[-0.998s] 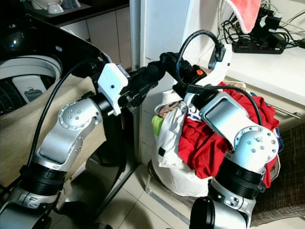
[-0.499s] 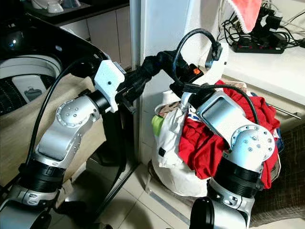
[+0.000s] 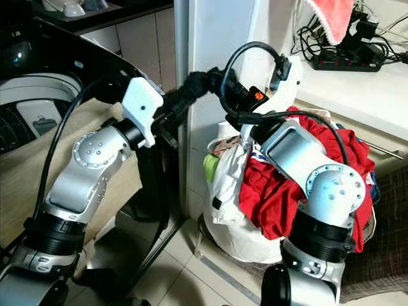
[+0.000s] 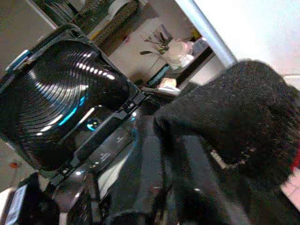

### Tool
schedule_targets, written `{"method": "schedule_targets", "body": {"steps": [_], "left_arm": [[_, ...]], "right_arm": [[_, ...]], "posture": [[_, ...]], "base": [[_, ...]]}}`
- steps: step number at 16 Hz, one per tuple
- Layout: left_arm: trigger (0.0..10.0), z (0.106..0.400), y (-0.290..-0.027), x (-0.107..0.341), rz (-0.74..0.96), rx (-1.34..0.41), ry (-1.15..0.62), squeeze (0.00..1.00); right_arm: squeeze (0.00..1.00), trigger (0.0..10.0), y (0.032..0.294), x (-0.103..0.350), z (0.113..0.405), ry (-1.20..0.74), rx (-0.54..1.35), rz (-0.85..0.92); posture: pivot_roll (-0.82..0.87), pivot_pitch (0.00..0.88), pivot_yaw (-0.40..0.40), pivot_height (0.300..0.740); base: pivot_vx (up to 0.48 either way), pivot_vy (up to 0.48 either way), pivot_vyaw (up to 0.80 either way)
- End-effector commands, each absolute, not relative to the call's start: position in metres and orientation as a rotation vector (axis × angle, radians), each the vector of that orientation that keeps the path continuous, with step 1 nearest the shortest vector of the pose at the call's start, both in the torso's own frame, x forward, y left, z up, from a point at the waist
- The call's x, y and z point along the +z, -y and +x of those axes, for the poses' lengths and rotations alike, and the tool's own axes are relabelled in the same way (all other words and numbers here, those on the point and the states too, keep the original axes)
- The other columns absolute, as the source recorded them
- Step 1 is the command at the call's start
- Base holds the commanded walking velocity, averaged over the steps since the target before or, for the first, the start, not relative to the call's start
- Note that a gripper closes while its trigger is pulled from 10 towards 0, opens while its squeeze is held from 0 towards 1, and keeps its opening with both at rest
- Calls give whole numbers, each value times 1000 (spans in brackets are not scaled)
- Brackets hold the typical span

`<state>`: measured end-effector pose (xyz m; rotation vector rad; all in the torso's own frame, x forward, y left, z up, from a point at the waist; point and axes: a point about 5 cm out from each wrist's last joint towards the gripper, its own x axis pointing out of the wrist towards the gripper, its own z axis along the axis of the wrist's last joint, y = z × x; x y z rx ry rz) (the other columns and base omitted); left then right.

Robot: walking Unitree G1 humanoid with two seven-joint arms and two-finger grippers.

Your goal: Clothes washing

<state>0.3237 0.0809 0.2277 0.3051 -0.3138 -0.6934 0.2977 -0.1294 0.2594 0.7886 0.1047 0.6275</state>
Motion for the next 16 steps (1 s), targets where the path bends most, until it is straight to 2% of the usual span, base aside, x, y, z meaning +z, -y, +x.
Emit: {"method": "schedule_targets", "body": {"steps": [1,4,6,7,8,9,11,12,14,15,16], "left_arm": [[0,329,-86,235,318,-654,330,0],[0,336,-101,242,320,-575,343,0],[0,343,-117,248,350,-464,360,0],[0,350,-135,253,369,-337,359,0],[0,359,-173,262,378,-113,345,0],[0,360,-182,264,377,-71,342,0],[0,369,-238,253,449,73,158,0],[0,371,-246,248,457,75,113,0],[10000,376,-286,236,487,192,6,0],[10000,376,-295,237,498,213,-13,0],[10000,376,-300,234,499,204,-49,1000]], "right_arm": [[1000,10000,131,261,296,-86,643,801],[1000,10000,128,261,292,-99,668,761],[1000,10000,126,256,291,-135,660,629],[0,10000,123,253,288,-160,669,542],[0,10000,118,250,284,-163,691,404],[0,10000,117,250,284,-157,696,374],[0,10000,109,256,281,-87,726,232],[0,10000,108,257,281,-74,727,197],[0,10000,98,258,282,-2,739,-3],[0,10000,95,257,281,4,758,-35],[0,10000,93,254,278,1,779,-65]], "posture": [[-122,0,-25,740],[-120,0,-23,740],[-122,0,-22,740],[-125,0,-20,740],[-126,0,-19,740],[-126,0,-19,740],[-116,0,-28,740],[-114,0,-29,740],[-112,0,-34,740],[-110,0,-36,740],[-112,0,-31,740]], "base": [[0,0,0],[0,0,0],[0,0,0],[0,0,0],[0,0,0],[0,0,0],[0,0,0],[0,0,0],[0,0,0],[0,0,0],[0,0,0]]}}
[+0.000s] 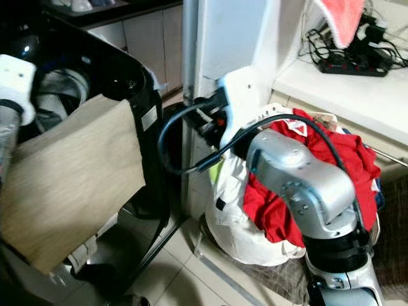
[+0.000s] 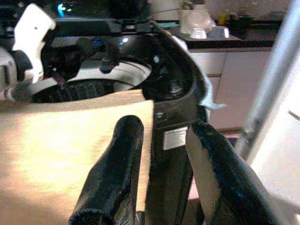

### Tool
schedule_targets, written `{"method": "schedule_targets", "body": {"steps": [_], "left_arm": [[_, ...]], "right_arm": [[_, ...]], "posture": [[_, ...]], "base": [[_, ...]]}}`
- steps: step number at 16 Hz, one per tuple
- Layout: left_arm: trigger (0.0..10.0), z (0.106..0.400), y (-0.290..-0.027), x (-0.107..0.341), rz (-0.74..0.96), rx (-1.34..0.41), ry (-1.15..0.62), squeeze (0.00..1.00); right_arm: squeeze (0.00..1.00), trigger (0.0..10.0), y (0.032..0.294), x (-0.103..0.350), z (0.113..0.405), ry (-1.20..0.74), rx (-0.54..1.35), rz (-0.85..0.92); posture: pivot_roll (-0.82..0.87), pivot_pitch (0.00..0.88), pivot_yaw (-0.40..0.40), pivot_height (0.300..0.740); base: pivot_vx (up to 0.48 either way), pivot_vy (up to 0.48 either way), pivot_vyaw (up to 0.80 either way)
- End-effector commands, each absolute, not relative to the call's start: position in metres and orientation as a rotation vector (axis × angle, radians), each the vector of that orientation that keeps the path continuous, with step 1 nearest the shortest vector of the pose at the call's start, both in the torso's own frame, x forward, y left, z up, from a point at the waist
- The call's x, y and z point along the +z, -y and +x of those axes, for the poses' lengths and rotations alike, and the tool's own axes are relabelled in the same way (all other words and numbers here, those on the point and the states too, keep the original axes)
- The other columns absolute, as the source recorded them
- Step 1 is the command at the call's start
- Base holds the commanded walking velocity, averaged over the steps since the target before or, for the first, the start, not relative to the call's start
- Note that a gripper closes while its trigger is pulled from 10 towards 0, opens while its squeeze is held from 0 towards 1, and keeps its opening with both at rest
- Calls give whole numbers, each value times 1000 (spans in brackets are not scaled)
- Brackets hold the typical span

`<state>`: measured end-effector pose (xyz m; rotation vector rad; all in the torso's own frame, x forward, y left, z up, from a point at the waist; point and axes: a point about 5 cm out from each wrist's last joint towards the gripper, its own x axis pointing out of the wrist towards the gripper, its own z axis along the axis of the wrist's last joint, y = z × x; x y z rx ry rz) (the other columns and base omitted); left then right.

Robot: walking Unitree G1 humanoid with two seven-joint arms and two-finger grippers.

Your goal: Clothes washing

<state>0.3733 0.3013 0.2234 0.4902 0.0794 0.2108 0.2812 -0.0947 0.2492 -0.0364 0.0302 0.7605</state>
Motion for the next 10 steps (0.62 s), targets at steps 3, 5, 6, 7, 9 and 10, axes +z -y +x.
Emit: {"method": "schedule_targets", "body": {"steps": [3,5,6,7,9,10], "left_arm": [[10000,376,-313,231,477,210,-118,1000],[10000,378,-315,230,456,194,-131,1000],[10000,379,-315,229,437,186,-136,1000],[10000,379,-314,229,431,180,-140,1000],[10000,380,-314,227,424,174,-148,1000],[10000,380,-314,227,424,174,-149,1000]], "right_arm": [[0,10000,90,245,275,-4,799,-129],[0,10000,93,242,275,0,795,-148],[0,10000,93,240,275,1,795,-155],[0,10000,93,240,275,1,796,-158],[0,10000,93,239,275,1,804,-163],[0,10000,93,239,275,1,805,-163]], "posture": [[-121,0,-22,740],[-127,0,-17,740],[-127,0,-17,740],[-128,0,-18,740],[-129,0,-21,740],[-129,0,-21,740]], "base": [[0,0,0],[0,0,0],[0,0,0],[0,0,0],[0,0,0],[0,0,0]]}}
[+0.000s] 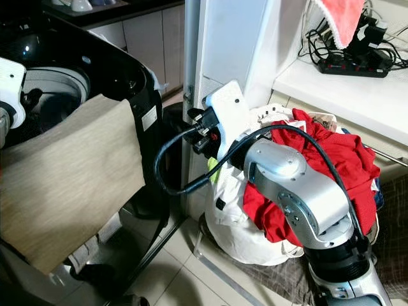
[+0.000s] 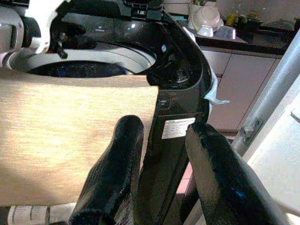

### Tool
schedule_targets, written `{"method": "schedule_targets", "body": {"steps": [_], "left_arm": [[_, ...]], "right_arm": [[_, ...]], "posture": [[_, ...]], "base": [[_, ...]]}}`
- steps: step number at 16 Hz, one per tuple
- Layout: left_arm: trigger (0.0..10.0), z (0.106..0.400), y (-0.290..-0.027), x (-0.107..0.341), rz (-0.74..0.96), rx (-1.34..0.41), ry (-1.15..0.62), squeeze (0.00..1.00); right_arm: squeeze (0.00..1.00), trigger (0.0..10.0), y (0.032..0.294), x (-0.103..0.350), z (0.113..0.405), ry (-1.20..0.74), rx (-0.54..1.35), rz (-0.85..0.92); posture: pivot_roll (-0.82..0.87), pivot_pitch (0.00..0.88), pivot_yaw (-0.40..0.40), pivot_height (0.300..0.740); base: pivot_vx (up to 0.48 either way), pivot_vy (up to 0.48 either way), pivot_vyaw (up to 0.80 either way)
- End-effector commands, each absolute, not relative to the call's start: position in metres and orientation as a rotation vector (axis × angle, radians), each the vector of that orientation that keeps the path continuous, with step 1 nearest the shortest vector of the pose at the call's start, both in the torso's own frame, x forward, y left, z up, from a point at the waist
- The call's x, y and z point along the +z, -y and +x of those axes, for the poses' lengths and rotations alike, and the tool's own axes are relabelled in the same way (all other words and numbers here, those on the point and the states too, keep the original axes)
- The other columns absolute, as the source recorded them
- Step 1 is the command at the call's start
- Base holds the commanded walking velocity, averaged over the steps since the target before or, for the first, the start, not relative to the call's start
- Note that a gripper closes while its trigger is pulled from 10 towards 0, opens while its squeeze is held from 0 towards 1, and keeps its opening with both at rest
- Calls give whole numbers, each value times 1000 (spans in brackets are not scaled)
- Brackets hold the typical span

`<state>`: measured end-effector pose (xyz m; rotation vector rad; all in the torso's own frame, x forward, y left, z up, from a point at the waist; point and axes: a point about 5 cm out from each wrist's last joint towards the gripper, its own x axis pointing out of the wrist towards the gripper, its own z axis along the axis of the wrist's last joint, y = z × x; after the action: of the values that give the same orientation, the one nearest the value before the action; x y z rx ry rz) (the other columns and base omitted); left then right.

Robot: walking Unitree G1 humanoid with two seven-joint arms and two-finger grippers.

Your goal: Clothes washing

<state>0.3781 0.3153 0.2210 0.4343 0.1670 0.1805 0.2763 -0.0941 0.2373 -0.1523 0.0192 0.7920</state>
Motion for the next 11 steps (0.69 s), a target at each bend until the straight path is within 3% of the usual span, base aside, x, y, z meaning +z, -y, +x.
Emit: {"method": "schedule_targets", "body": {"steps": [1,3,5,6,7,8,9,11], "left_arm": [[10000,380,-314,226,423,170,-153,1000],[10000,381,-314,227,434,172,-139,1000],[10000,384,-302,230,424,99,-84,1000],[10000,390,-273,231,277,-80,18,1000],[10000,391,-263,232,223,-140,53,1000],[10000,389,-239,231,162,-280,110,0],[10000,376,-195,227,112,-514,181,0],[10000,356,-159,226,65,-694,228,0]], "right_arm": [[0,10000,94,238,275,2,807,-165],[0,10000,99,237,280,-4,750,-154],[0,10000,116,233,297,-39,550,-123],[0,10000,149,225,316,-97,265,-76],[0,10000,159,221,320,-115,183,-60],[1000,10000,178,215,322,-132,90,-33],[1000,10000,207,204,322,-155,-43,-14],[1000,10000,225,195,322,-197,-131,-11]], "posture": [[-129,0,-21,740],[-129,0,-21,740],[-129,0,-21,740],[-127,0,-16,740],[-127,0,-16,740],[-132,0,-13,740],[-137,0,-7,740],[-136,0,-9,740]], "base": [[0,0,0],[0,0,0],[0,0,0],[0,0,0],[0,0,0],[0,0,0],[0,0,0],[0,0,0]]}}
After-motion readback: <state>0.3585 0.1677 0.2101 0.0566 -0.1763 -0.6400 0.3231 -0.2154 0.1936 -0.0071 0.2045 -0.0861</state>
